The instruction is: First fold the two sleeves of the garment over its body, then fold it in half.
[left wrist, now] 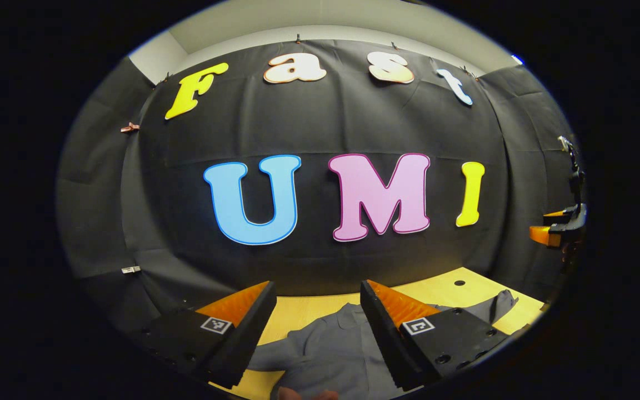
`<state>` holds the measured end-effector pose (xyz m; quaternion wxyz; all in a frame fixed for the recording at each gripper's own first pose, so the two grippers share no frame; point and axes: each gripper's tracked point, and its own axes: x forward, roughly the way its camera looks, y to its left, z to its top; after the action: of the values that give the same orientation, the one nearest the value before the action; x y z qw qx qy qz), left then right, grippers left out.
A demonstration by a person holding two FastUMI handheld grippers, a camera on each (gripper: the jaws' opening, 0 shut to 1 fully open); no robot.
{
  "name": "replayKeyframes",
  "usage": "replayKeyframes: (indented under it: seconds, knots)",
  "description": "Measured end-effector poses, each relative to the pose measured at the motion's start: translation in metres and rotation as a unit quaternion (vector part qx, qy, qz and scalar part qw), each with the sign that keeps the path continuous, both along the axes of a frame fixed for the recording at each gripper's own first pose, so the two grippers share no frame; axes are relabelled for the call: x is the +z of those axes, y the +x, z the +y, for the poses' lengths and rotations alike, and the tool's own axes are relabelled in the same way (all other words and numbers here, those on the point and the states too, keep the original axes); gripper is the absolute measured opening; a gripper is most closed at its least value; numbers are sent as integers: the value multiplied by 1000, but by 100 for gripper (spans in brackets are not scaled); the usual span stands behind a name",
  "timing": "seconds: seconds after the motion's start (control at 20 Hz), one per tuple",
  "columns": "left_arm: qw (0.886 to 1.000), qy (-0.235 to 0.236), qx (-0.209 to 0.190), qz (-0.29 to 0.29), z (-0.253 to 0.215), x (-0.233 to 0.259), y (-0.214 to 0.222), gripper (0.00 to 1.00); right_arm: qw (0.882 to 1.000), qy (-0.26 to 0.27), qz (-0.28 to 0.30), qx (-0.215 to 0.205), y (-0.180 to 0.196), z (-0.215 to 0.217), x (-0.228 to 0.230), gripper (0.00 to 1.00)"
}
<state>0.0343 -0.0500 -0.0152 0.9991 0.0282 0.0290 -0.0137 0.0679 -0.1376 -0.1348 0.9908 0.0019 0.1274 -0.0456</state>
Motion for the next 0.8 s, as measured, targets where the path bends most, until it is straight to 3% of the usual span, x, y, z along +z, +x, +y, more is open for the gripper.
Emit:
replayKeyframes:
  seconds: [0.35,0.8]
  knots:
    - [999,2,15,28,-10,-13,10,95,995,39,93,-18,27,-56,-120,98]
    - [997,10,35,71,-24,-32,31,95,973,76,211,-50,49,-108,-266,98]
